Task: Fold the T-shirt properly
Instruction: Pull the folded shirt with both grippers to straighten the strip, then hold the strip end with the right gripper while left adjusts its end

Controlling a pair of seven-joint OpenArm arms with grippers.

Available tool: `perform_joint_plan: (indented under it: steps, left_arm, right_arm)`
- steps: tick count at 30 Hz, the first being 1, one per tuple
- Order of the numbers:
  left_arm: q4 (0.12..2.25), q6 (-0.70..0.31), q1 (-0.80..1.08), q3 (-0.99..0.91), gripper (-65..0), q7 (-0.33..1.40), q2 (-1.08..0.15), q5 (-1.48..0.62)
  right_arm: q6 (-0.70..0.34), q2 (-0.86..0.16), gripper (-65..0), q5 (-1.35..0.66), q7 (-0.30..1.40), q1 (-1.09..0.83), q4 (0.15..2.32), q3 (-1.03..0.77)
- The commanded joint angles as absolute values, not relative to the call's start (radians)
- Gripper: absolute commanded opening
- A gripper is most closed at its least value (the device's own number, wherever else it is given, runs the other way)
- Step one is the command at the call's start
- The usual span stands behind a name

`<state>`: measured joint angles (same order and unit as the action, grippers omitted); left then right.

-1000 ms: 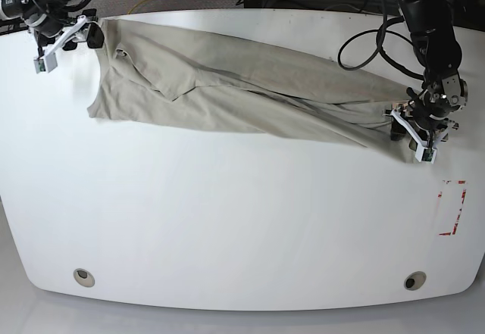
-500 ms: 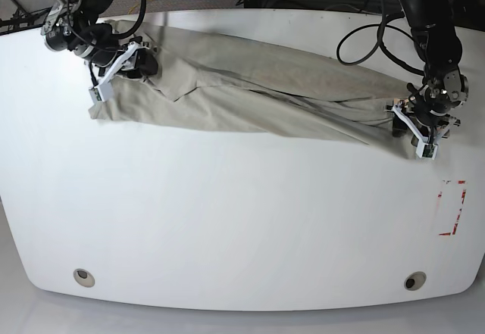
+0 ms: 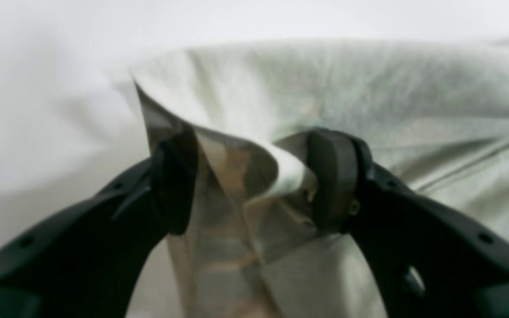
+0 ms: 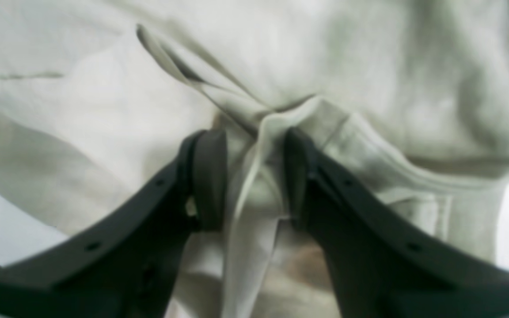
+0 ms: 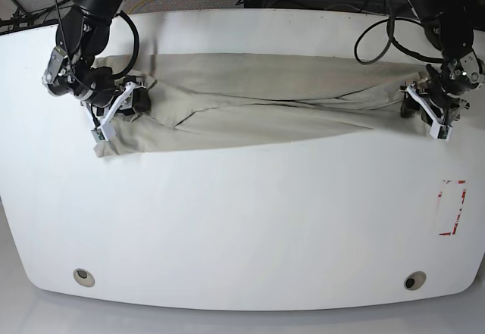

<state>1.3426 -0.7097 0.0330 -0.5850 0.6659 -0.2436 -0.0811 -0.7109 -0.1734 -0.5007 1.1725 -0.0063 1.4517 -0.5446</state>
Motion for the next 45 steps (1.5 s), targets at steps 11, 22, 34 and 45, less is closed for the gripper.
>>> perform_joint_plan:
  steps: [11, 22, 34, 45]
  left_arm:
    - [1.629, -0.698, 0.03, -0.736, -27.8, 1.079, -0.278, -0.196]
    - [1.632, -0.698, 0.168, -0.819, -16.9, 1.187, -0.331, -0.515]
    - [1.527, -0.698, 0.148, -0.848, -16.0, 1.185, -0.288, -0.519]
    - [1.457, -0.698, 0.097, -0.828, -16.0, 1.184, -0.268, -0.518]
  right_arm:
    - [-0.698, -0.177, -43.9, -0.435, 1.21, 0.016, 1.455, -0.504]
    - [-0.698, -0.177, -43.9, -0.437, 1.21, 0.01, 1.455, -0.507]
    - [-0.698, -0.176, -44.1, -0.437, 1.21, 0.008, 1.457, -0.507]
    - [-0.698, -0.176, -44.1, -0.437, 1.21, 0.008, 1.455, -0.512]
